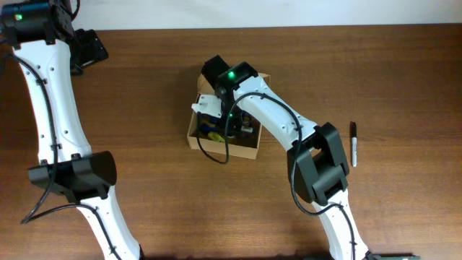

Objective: Pack container
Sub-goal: 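Carry the blue pen into the box and release it, then move the right gripper to the black marker and grasp it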

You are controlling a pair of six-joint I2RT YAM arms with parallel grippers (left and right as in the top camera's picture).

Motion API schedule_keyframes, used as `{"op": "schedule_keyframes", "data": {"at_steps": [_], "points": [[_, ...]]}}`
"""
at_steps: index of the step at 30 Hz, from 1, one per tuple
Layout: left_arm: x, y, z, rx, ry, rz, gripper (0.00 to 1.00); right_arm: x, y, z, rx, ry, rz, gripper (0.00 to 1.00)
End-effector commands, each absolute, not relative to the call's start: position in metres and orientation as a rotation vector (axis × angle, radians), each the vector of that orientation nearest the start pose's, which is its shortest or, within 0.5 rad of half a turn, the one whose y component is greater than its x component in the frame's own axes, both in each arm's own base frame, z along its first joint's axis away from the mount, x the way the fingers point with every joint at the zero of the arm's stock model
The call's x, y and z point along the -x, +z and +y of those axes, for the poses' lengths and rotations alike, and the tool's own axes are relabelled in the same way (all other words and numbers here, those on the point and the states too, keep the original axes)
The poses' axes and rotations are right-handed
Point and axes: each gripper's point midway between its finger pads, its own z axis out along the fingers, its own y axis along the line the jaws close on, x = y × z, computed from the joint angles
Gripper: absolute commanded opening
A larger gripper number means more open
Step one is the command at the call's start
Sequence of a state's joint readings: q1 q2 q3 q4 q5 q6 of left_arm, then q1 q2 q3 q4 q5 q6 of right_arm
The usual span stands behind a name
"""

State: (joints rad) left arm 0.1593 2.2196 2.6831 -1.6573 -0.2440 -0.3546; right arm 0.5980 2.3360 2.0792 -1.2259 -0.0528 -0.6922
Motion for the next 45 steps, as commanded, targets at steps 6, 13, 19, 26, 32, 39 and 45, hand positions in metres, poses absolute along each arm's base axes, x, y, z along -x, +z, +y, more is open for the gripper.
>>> {"op": "schedule_keyframes", "data": {"at_steps": [6,13,19,26,32,39,45], "points": [[-0.444,0.271,0.115,0.743,0.288,2.613,1.00,-0.415,0.239,0.243,1.256,-0.093,2.304,0.49],[-0.444,0.271,0.115,0.743,0.288,2.613,1.00,-0.423,0.360,0.104,0.612,-0.121,2.251,0.45],[-0.444,0.271,0.115,0.743,0.288,2.613,1.00,-0.429,0.327,-0.042,0.094,-0.160,2.414,0.45],[-0.444,0.271,0.115,0.743,0.288,2.613,1.00,-0.406,0.165,-0.115,-0.131,-0.168,2.726,0.51],[-0.444,0.271,0.115,0.743,0.288,2.613,1.00,-0.374,0.086,-0.125,-0.200,-0.140,2.864,0.53],[-0.444,0.271,0.115,0.743,0.288,2.613,1.00,-0.364,0.049,-0.121,-0.198,-0.105,2.960,0.56],[-0.444,0.271,0.115,0.743,0.288,2.613,1.00,-0.358,0.029,-0.109,-0.190,-0.012,3.024,0.57]]}}
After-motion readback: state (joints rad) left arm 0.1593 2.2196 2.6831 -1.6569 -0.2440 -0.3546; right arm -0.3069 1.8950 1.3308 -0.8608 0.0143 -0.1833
